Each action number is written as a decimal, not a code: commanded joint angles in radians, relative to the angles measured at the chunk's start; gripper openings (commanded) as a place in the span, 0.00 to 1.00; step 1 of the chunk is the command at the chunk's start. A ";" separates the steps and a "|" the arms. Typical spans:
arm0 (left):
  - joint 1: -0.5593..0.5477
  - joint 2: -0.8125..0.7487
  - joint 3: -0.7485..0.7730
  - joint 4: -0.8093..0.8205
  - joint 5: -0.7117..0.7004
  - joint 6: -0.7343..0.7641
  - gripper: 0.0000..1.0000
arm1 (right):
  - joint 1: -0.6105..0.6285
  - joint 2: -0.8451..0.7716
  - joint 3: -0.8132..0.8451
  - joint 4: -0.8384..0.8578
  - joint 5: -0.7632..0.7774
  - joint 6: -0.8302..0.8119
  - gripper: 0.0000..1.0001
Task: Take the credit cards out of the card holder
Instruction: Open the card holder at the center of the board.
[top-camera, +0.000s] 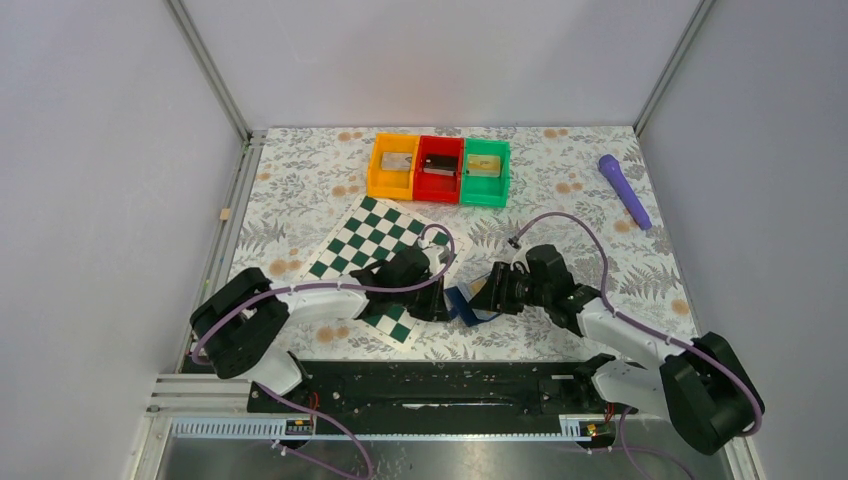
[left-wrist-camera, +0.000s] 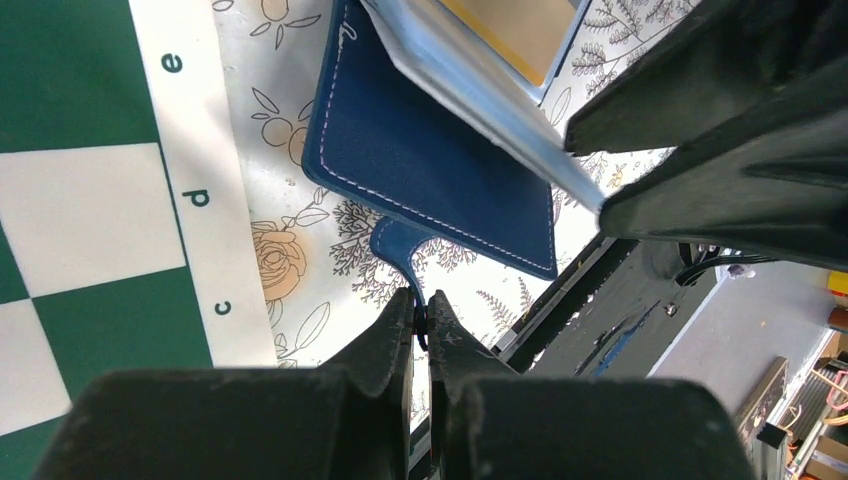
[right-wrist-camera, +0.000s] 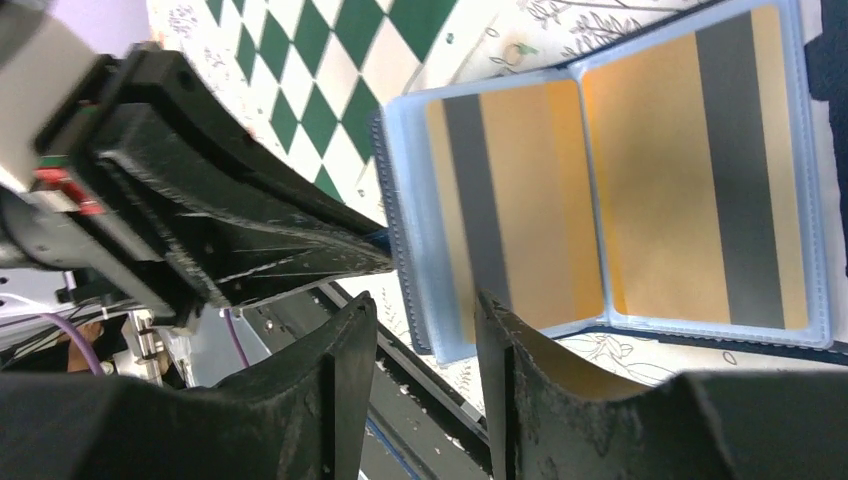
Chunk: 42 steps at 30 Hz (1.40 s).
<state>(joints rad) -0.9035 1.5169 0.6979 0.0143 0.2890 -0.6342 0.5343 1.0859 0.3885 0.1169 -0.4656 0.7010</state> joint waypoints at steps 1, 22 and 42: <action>-0.003 0.007 0.023 0.072 0.019 -0.016 0.00 | -0.002 0.081 0.020 0.049 -0.030 -0.003 0.48; -0.005 -0.051 -0.004 0.037 -0.027 -0.020 0.09 | -0.013 0.052 0.254 -0.392 0.319 -0.280 0.60; -0.023 -0.151 0.118 -0.134 -0.122 -0.032 0.30 | -0.070 0.322 0.343 -0.511 0.343 -0.337 0.54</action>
<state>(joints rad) -0.9108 1.3293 0.7631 -0.1314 0.1848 -0.6716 0.4683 1.3819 0.7227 -0.3653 -0.1467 0.3347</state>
